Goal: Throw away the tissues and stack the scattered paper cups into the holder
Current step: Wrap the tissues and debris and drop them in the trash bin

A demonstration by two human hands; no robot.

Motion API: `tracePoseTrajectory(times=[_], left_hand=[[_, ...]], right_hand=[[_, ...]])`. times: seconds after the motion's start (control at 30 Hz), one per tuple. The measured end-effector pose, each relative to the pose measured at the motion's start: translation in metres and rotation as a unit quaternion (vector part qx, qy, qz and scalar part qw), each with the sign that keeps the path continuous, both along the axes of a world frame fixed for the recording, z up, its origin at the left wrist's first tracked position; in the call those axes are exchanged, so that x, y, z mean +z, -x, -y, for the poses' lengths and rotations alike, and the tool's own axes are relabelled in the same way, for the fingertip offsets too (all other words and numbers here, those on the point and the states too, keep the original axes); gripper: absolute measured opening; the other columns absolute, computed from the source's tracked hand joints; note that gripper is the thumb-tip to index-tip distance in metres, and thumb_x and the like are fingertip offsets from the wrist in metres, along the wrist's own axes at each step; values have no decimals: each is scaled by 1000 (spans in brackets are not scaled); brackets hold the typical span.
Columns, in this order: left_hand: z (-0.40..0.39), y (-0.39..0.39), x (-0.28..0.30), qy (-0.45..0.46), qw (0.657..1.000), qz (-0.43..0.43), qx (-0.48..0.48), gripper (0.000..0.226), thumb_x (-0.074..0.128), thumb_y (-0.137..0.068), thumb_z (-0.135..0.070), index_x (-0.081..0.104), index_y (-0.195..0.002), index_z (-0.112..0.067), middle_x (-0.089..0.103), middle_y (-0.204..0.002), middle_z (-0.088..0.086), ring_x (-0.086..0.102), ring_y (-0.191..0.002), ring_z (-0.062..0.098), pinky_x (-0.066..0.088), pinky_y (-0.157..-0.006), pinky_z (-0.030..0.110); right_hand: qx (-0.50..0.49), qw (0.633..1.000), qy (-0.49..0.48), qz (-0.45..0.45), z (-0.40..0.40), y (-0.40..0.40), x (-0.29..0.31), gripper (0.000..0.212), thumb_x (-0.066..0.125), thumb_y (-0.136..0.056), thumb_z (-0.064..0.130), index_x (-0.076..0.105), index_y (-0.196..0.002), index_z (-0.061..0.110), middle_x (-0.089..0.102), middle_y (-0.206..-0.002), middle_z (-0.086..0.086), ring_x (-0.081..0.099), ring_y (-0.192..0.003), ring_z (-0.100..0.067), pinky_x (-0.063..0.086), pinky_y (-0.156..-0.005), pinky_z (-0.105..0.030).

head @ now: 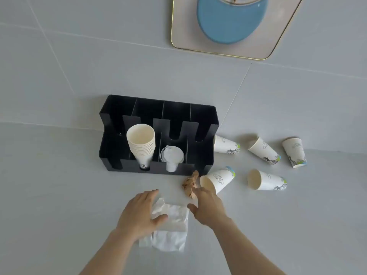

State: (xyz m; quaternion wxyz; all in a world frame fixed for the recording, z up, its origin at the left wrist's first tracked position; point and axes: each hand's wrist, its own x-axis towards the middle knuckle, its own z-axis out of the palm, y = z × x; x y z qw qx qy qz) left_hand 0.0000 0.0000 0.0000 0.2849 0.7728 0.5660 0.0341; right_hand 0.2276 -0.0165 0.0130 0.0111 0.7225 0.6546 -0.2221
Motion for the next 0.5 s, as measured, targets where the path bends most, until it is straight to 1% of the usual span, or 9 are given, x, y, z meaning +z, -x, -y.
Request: tracePoseTrajectory(times=[0.1, 0.17, 0.27, 0.33, 0.37, 0.4, 0.43, 0.47, 0.5], left_hand=[[-1, 3, -15, -1, 1000, 7, -1, 72, 62, -87, -51, 31, -148, -29, 45, -146, -12, 43, -132, 15, 34, -108, 29], [0, 4, -25, 0, 1000, 14, 2, 70, 63, -88, -45, 31, -148, -31, 45, -145, -14, 44, -131, 13, 35, -107, 28], [1, 5, -38, 0, 1000, 13, -3, 68, 65, -88, -36, 31, -147, -37, 46, -143, -17, 46, -126, 11, 38, -101, 28], [3, 5, -44, 1, 1000, 4, -6, 69, 65, -87, -30, 31, -146, -40, 48, -137, -17, 49, -120, 12, 41, -95, 28], [4, 6, -48, 3, 1000, 0, -5, 69, 65, -86, -28, 33, -145, -42, 50, -133, -17, 51, -117, 12, 43, -91, 28], [6, 7, -52, 2, 1000, -5, -4, 67, 65, -85, -25, 36, -143, -43, 52, -129, -16, 52, -114, 12, 46, -87, 28], [6, 9, -54, 1, 1000, -10, 3, 63, 65, -85, -23, 41, -140, -43, 54, -123, -15, 53, -111, 13, 48, -83, 28], [7, 11, -57, 0, 1000, -13, 14, 58, 65, -85, -21, 46, -135, -42, 56, -118, -14, 54, -109, 13, 49, -79, 28], [7, 13, -59, 1, 1000, -16, 26, 52, 64, -85, -20, 50, -131, -41, 56, -113, -14, 55, -107, 12, 50, -75, 28]], right_hand=[[-31, 998, -56, 13, -5, 7, -12, 51, 65, -94, 27, 45, -140, 24, 56, -134, 7, 57, -115, -23, 53, -81, -38], [-33, 996, -80, 18, -11, 10, -20, 51, 67, -91, 21, 48, -138, 19, 55, -137, 6, 56, -117, -23, 52, -80, -37], [-3, 995, -101, 20, -22, 11, -34, 56, 74, -84, 11, 52, -136, 10, 49, -148, -3, 52, -129, -25, 51, -91, -36], [9, 996, -91, 23, -29, 10, -43, 66, 74, -84, 9, 45, -143, 9, 39, -158, -5, 43, -139, -24, 50, -97, -36], [12, 996, -84, 28, -33, 10, -48, 70, 74, -85, 8, 41, -147, 9, 35, -160, -5, 40, -141, -23, 50, -98, -35], [16, 996, -82, 37, -36, 9, -53, 72, 74, -84, 6, 40, -147, 9, 33, -161, -5, 41, -140, -24, 52, -95, -35], [15, 995, -84, 47, -38, 9, -58, 72, 76, -80, 2, 44, -145, 9, 36, -159, -6, 46, -135, -25, 55, -89, -35], [6, 994, -89, 57, -40, 8, -62, 73, 77, -75, -4, 49, -140, 9, 42, -154, -8, 54, -126, -28, 58, -80, -37], [-8, 994, -91, 64, -41, 7, -67, 73, 78, -70, -7, 53, -136, 9, 51, -145, -9, 60, -113, -30, 59, -71, -39]])
